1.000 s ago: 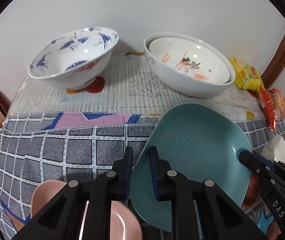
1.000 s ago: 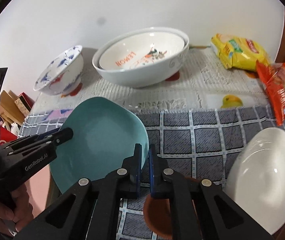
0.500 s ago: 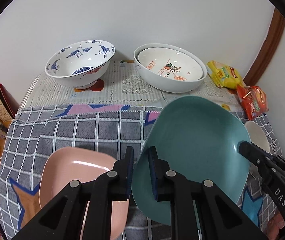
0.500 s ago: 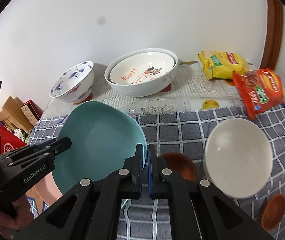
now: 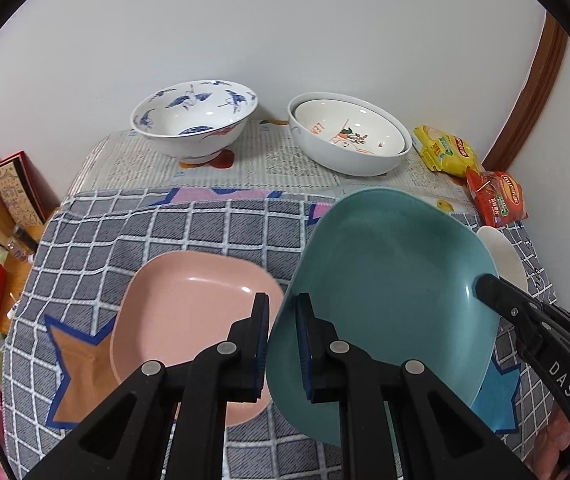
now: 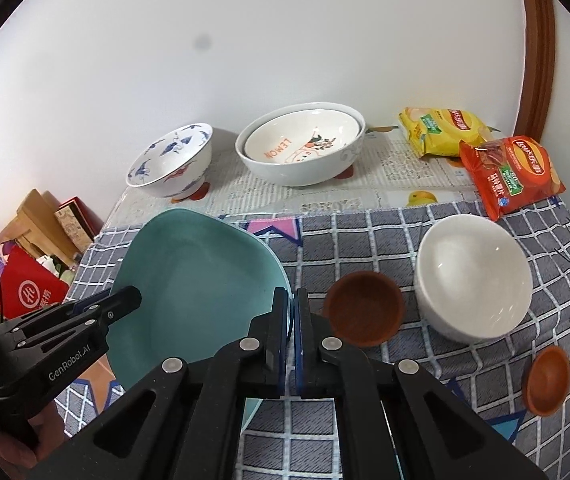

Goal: Organize plates and bowls
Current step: 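Lift the teal plate with both grippers toward the pink plate, then lower the teal plate onto the pink plate and open both grippers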

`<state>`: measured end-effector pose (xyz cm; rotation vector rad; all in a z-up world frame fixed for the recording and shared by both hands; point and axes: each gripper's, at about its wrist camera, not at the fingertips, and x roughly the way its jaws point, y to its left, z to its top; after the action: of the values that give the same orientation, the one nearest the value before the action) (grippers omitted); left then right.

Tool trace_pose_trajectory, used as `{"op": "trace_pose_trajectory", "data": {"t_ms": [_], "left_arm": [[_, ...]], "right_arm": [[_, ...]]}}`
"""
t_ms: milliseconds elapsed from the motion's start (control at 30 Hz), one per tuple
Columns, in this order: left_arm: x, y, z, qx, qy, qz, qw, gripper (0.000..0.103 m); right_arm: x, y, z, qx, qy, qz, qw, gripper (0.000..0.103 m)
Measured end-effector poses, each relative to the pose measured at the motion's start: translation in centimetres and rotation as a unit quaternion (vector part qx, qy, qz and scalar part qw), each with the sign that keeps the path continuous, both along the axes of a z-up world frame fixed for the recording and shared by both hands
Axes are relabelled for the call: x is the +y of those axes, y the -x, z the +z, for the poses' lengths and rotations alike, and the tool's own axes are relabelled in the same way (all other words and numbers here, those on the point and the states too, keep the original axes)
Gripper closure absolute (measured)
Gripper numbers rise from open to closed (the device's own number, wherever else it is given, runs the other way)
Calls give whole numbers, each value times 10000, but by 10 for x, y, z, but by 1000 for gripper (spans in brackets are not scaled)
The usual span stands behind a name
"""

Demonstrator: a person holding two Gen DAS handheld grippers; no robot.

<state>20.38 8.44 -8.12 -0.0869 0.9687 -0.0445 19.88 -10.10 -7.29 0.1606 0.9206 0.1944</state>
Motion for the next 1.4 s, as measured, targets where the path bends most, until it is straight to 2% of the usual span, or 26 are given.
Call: {"op": "trace_pose_trajectory", "data": {"t_ms": [500, 867, 1200, 1400], "left_arm": [[68, 25, -2, 38, 42, 545, 9985, 90], [112, 24, -19, 193, 115, 953, 9952, 90], [123, 9, -44, 425, 215, 1057, 9933, 90], [120, -1, -57, 541, 131, 1066, 9927, 90]], "right_arm": [[67, 6, 1, -22, -16, 549, 9985, 100], [113, -7, -9, 52, 105, 937, 9955, 100], [133, -28, -35, 228, 272, 1100, 9933, 100], [134, -42, -52, 395, 309, 1088, 9928, 100]]}}
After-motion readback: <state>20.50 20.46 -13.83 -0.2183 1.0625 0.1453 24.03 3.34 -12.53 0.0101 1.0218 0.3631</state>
